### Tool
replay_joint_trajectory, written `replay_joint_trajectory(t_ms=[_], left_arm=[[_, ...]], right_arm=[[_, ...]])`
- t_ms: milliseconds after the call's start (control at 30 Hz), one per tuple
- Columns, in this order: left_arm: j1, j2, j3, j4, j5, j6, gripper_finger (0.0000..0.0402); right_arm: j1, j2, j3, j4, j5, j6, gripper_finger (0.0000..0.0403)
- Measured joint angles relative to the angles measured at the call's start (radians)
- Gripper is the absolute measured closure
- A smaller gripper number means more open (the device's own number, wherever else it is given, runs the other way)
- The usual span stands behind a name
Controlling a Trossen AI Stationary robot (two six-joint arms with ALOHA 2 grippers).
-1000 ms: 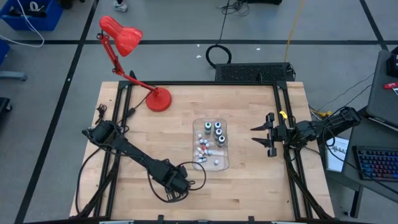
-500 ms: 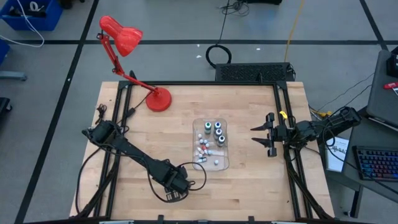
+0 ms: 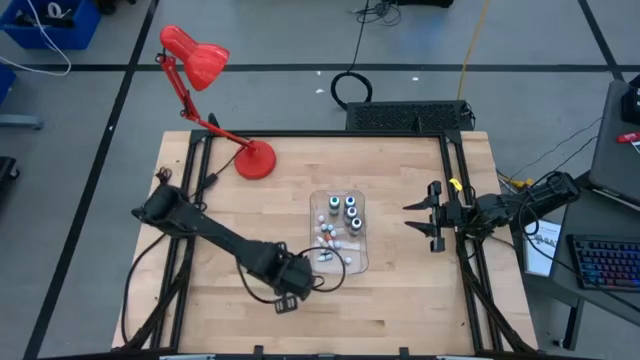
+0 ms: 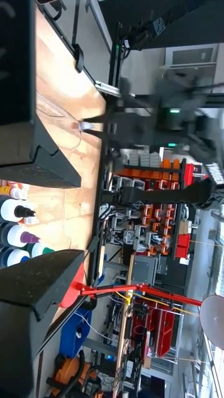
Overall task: Pick & Place food coloring
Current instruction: Put the orange food coloring bottle into the transparent container
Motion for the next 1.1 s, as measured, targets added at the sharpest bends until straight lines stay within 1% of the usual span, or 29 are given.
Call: replay_joint_trajectory(t_ms=[100, 233, 333, 467, 533, 633, 800, 967, 1100], left_arm=[[0.02, -0.037, 0.098, -0.095, -0.073, 0.079, 0.0343], [0.088, -0.071, 0.263, -0.209, -0.187, 0.179, 0.0343], [0.164, -0.06, 0.369, -0.249, -0.194, 0.292, 0.0343], [0.276, -0.009, 0.46, -0.255, -0.125, 0.468, 0.0343], [0.324, 0.025, 0.48, -0.26, -0.073, 0.512, 0.0343], [0.372, 0.074, 0.473, -0.278, -0.025, 0.552, 0.0343], [0.394, 0.149, 0.437, -0.306, 0.041, 0.566, 0.0343], [0.394, 0.212, 0.436, -0.266, 0.097, 0.616, 0.0343], [0.404, 0.264, 0.436, -0.252, 0.127, 0.628, 0.0343]], right_arm=[[0.0, 0.0, 0.0, 0.0, 0.0, -0.004, 0.0243], [0.0, 0.0, 0.0, 0.0, 0.0, -0.005, 0.0243], [0.0, 0.0, 0.0, 0.0, 0.0, -0.005, 0.0243], [0.0, 0.0, 0.0, 0.0, 0.0, -0.005, 0.0243], [0.0, 0.0, 0.0, 0.0, 0.0, -0.005, 0.0243], [0.0, 0.0, 0.0, -0.007, 0.0, 0.0, 0.0243], [0.0, 0.0, 0.0, -0.021, 0.0, 0.004, 0.0243], [0.0, 0.0, 0.0, -0.023, 0.0, -0.002, 0.0243], [0.0, 0.0, 0.0, -0.024, 0.0, -0.002, 0.0243]])
